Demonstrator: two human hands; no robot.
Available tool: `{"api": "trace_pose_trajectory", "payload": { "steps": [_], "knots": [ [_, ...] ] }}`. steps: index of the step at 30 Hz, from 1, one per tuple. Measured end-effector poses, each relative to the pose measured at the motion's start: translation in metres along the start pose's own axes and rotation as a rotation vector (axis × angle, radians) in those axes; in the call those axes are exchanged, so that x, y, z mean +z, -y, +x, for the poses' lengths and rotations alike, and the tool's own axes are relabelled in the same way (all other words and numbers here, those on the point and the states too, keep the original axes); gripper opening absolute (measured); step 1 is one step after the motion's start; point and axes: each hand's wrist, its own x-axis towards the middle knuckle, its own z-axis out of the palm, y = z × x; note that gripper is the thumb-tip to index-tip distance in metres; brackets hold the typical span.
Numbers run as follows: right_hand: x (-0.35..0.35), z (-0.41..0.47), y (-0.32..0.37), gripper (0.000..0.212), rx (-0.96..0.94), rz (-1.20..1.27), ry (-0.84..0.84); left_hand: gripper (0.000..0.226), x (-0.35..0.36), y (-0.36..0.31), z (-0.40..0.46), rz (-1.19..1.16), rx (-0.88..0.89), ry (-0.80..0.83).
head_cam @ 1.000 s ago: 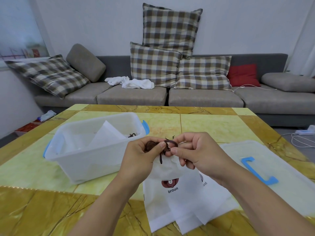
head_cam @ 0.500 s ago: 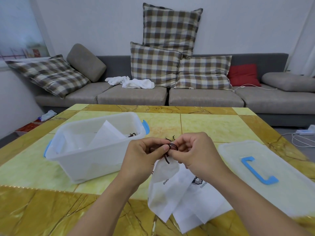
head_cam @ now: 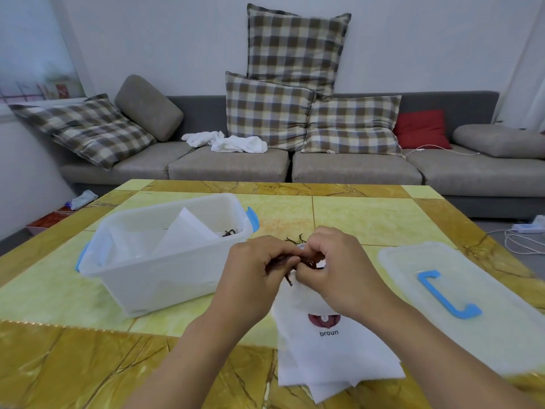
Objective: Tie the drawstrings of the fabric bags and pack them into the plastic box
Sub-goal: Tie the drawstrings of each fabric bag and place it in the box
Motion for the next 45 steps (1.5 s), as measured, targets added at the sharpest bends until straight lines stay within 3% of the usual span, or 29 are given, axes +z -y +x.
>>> {"api": "trace_pose_trajectory", "payload": {
  "steps": [2,5,14,20,24,30,34,39,45],
  "knots": [
    [0.002,0.000,0.002,0.026,0.000,-0.043,-0.004,0.027,0.003,-0.003,0.000,-0.004,0.003,-0.019],
    [0.003,-0.001,0.003,0.019,0.103,0.036,0.025,0.025,0.004,-0.007,0.000,-0.166,-0.132,-0.015],
    [-0.017,-0.003,0.007,0.024,0.349,0.845,0.254,0.020,-0.007,-0.003,0.001,-0.221,-0.175,-0.037],
    [-0.028,-0.001,0.004,0.032,0.493,1.185,0.396,0.030,-0.013,-0.010,0.002,-0.338,-0.197,-0.079],
    [-0.032,0.000,0.002,0.030,0.488,1.265,0.456,0.028,-0.017,-0.012,0.002,-0.419,-0.214,-0.090],
    [-0.023,0.001,0.001,0.032,0.526,1.211,0.371,0.027,-0.015,-0.017,0.001,-0.436,-0.209,-0.075],
    [-0.028,0.002,-0.002,0.027,0.553,1.106,0.290,0.030,-0.014,-0.015,0.001,-0.415,-0.179,-0.061],
    [-0.037,0.003,-0.004,0.021,0.444,0.954,0.327,0.029,-0.013,-0.010,0.001,-0.332,-0.131,-0.006],
    [-0.036,0.006,-0.006,0.039,0.578,1.371,0.372,0.042,-0.014,-0.011,0.002,-0.288,-0.067,-0.019]
  ]
}}
